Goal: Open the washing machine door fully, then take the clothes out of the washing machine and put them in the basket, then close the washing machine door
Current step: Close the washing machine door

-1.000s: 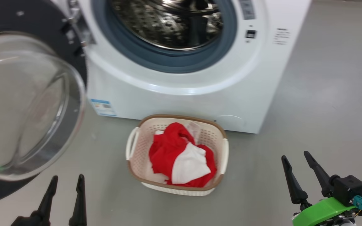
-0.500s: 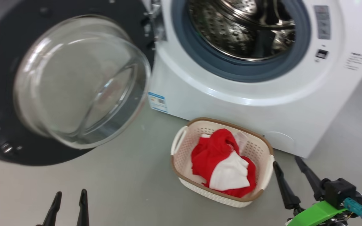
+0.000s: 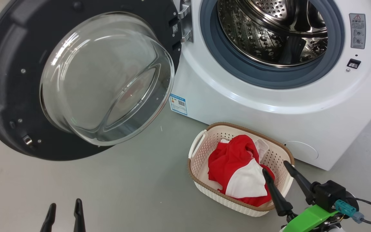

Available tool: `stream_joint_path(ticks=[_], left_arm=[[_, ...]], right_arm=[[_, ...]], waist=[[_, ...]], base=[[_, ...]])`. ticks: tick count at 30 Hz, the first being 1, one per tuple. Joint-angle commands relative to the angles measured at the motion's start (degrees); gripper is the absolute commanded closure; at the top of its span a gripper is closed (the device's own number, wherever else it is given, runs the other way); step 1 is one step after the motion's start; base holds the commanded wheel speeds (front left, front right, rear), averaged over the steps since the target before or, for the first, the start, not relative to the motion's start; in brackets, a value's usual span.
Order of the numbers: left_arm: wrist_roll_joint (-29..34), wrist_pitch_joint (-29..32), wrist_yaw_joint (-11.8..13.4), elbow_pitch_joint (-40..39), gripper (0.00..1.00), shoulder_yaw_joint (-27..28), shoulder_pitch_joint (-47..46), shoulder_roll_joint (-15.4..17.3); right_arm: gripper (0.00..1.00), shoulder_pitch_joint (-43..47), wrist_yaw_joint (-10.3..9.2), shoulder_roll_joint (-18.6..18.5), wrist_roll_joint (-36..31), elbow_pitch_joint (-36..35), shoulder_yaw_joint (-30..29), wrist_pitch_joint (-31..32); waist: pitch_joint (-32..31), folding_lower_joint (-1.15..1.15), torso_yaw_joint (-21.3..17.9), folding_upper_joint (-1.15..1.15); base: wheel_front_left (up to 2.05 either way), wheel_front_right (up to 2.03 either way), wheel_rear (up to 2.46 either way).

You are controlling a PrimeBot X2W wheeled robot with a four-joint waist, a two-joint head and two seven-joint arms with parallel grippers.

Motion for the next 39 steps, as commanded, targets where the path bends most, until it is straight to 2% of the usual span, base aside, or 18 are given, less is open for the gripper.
stream_joint_path(ticks=[1, 8, 9, 10, 12, 20, 23, 29, 33, 37, 38, 39], left_arm=[[-0.3, -0.3, 0.4, -1.8, 0.0, 1.7, -0.4, 0.4], [-1.6, -0.3, 0.9, -2.7, 0.0, 1.5, -0.9, 0.4], [-2.1, -0.3, 0.8, -2.9, 0.06, 1.7, -1.1, 0.4], [-2.5, -0.3, 0.6, -3.2, 0.51, 1.9, -1.4, 0.4], [-3.2, -0.3, 0.1, -4.3, 1.0, 2.4, -2.2, 0.4], [-1.6, -0.3, -3.3, -10.9, 1.0, 9.0, -11.1, 0.4], [-0.7, -0.3, -4.3, -12.3, 1.0, 13.3, -17.2, 2.0], [-5.3, -0.3, -4.9, -8.3, 1.0, 19.3, -30.4, 10.0], [-11.8, -0.3, -5.0, -0.2, 1.0, 21.5, -38.0, 16.5], [-18.9, -0.3, -5.0, 12.0, 1.0, 23.3, -45.1, 22.0], [-21.7, 0.2, -5.0, 15.9, 1.0, 23.8, -46.9, 23.0], [-21.7, 0.2, -5.0, 15.9, 1.0, 23.8, -46.9, 23.0]], right_arm=[[0.0, -2.0, 0.36, -0.5, 0.1, -1.1, 1.6, -0.4], [0.0, -2.2, 0.36, -0.8, 0.6, -0.8, 2.0, -0.4], [0.0, -2.0, 0.36, -0.8, 0.6, -0.8, 1.9, -0.4], [0.0, -1.9, 0.36, -0.9, 0.6, -0.9, 1.8, -0.4], [0.0, -1.6, 0.36, -0.8, 0.6, -1.0, 1.6, -0.4], [0.0, -0.5, 0.36, -0.4, 0.3, -1.4, 0.2, -0.4], [0.0, -0.1, 0.36, -0.4, 0.1, -1.6, -0.4, -0.4], [0.0, 0.7, 0.36, -0.5, -0.4, -2.5, -2.2, -0.4], [0.0, 0.5, 0.36, -0.7, -0.8, -2.9, -2.4, -0.4], [0.0, -0.2, 0.36, -0.8, -1.0, -3.1, -2.4, -0.4], [0.0, -0.4, 0.36, -0.8, -1.1, -3.1, -2.4, -0.4], [0.0, -0.4, 0.36, -0.8, -1.1, -3.1, -2.4, -0.4]], waist=[[0.1, 0.0, 0.0, 0.0], [0.1, 0.0, -0.1, 0.0], [0.1, 0.0, -0.1, 0.0], [0.0, 0.0, -0.1, 0.0], [0.1, 0.0, -0.1, 0.0], [1.2, 0.0, -0.3, 0.0], [1.3, 0.0, -0.4, 0.0], [2.0, 0.0, -1.0, 0.0], [3.6, 0.0, -2.1, 0.0], [5.0, 0.0, -3.2, 0.0], [5.3, 0.0, -3.4, 0.0], [5.3, 0.0, -3.4, 0.0]], base=[[0.0, 0.0, 0.0], [0.0, 0.0, 0.0], [0.0, 0.0, 0.0], [0.0, 0.0, 0.0], [0.0, 0.0, 0.0], [0.0, 0.0, 0.0], [0.0, 0.0, 0.0], [0.0, 0.0, 0.0], [0.0, 0.0, 0.0], [0.0, 0.0, 0.0], [0.0, 0.0, 0.0], [0.0, 0.0, 0.0]])
